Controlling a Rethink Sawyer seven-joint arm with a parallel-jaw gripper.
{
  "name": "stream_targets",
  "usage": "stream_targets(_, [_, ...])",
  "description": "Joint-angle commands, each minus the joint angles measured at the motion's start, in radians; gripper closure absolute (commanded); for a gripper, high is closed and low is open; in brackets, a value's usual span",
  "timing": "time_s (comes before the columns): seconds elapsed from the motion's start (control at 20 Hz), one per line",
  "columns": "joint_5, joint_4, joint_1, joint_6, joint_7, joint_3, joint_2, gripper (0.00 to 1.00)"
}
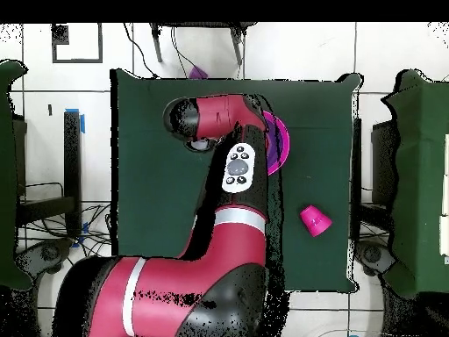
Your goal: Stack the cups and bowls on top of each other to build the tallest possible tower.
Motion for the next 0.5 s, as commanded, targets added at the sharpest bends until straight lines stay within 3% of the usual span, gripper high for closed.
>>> stream_targets(0.05, [0.065,-0.01,0.035,0.063,0.182,0.055,0.012,1.0])
stream_targets(0.2, [0.068,-0.003,0.033,0.056,0.164,0.046,0.011,1.0])
stream_targets(0.25, [0.078,0.01,0.034,0.043,0.164,0.039,0.008,0.0])
stream_targets(0.5, [0.079,0.02,0.03,0.043,0.155,0.026,0.004,0.0])
